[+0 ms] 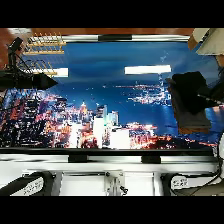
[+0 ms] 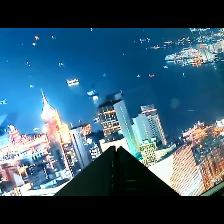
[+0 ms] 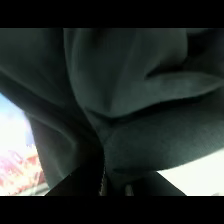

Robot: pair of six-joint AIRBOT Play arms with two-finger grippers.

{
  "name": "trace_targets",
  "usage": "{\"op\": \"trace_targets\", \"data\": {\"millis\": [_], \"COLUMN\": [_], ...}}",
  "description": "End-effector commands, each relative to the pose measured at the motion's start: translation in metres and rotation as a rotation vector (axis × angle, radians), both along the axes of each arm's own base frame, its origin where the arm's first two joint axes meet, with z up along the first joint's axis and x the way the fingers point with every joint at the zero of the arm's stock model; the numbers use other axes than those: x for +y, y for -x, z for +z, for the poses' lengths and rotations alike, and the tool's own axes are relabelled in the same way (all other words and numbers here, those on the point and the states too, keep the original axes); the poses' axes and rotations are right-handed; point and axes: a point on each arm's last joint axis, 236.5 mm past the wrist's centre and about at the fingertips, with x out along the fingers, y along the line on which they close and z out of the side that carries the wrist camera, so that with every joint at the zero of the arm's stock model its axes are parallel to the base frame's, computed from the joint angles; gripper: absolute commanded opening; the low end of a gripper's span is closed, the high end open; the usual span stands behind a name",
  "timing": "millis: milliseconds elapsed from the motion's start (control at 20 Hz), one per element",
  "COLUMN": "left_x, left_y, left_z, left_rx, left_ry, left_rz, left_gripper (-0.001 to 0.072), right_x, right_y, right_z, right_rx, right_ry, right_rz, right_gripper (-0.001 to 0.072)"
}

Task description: Fold the shirts.

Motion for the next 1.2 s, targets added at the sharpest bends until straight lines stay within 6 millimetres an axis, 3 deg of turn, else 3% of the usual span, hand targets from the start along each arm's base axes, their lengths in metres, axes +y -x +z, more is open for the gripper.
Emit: {"op": "trace_targets", "data": {"millis": [0, 150, 200, 250, 300, 400, 500, 600, 650, 700, 800, 850, 900, 950, 1000, 1050, 1100, 1150], "left_x": [0.000, 0.000, 0.000, 0.000, 0.000, 0.000, 0.009, 0.029, 0.043, 0.058, 0.087, 0.101, 0.108, 0.109, 0.106, 0.101, 0.098, 0.095], "left_y": [0.000, 0.000, 0.000, 0.000, 0.000, 0.000, 0.002, 0.004, 0.003, 0.000, -0.009, -0.014, -0.015, -0.013, -0.006, 0.003, 0.011, 0.016], "left_z": [0.000, 0.000, 0.000, 0.000, 0.000, -0.001, -0.009, -0.022, -0.027, -0.031, -0.036, -0.040, -0.047, -0.058, -0.072, -0.089, -0.103, -0.115], "left_rx": [0.001, 0.000, 0.000, 0.000, 0.000, -0.008, -0.008, 0.018, 0.028, 0.032, 0.050, 0.065, 0.103, 0.170, 0.248, 0.337, 0.410, 0.467], "left_ry": [0.000, 0.000, 0.000, 0.000, 0.000, -0.013, -0.091, -0.224, -0.302, -0.379, -0.533, -0.615, -0.671, -0.704, -0.707, -0.709, -0.710, -0.707], "left_rz": [-0.001, -0.001, -0.001, 0.000, 0.000, -0.013, -0.028, -0.005, 0.022, 0.047, 0.110, 0.138, 0.156, 0.160, 0.152, 0.134, 0.130, 0.132], "left_gripper": [0.0029, 0.0030, 0.0029, 0.0029, 0.0030, 0.0029, 0.0028, 0.0028, 0.0028, 0.0028, 0.0027, 0.0027, 0.0027, 0.0027, 0.0040, 0.0227, 0.0527, 0.0704], "right_x": [0.016, 0.013, 0.011, 0.009, 0.007, -0.016, -0.039, -0.061, -0.061, -0.047, 0.022, 0.062, 0.105, 0.143, 0.177, 0.207, 0.236, 0.258], "right_y": [0.025, 0.033, 0.034, 0.038, 0.048, 0.054, 0.041, 0.000, -0.028, -0.065, -0.127, -0.144, -0.155, -0.155, -0.144, -0.128, -0.108, -0.093], "right_z": [-0.032, -0.038, -0.038, -0.036, -0.029, -0.001, 0.050, 0.112, 0.145, 0.183, 0.236, 0.241, 0.226, 0.195, 0.146, 0.101, 0.059, 0.033], "right_rx": [0.111, 0.143, 0.145, 0.162, 0.204, 0.190, 0.032, -0.239, -0.407, -0.612, -0.931, -0.988, -0.973, -0.897, -0.759, -0.619, -0.482, -0.389], "right_ry": [-0.058, -0.045, -0.036, -0.027, -0.024, 0.095, 0.217, 0.315, 0.333, 0.323, 0.234, 0.191, 0.157, 0.130, 0.084, 0.007, -0.097, -0.187], "right_rz": [-0.051, -0.053, -0.052, -0.046, -0.019, -0.030, -0.076, -0.115, -0.092, -0.024, 0.172, 0.250, 0.338, 0.411, 0.440, 0.457, 0.480, 0.492], "right_gripper": [0.0070, 0.0072, 0.0213, 0.0502, 0.0576, 0.0576, 0.0571, 0.0570, 0.0571, 0.0571, 0.0567, 0.0562, 0.0562, 0.0562, 0.0562, 0.0563, 0.0564, 0.0564]}}
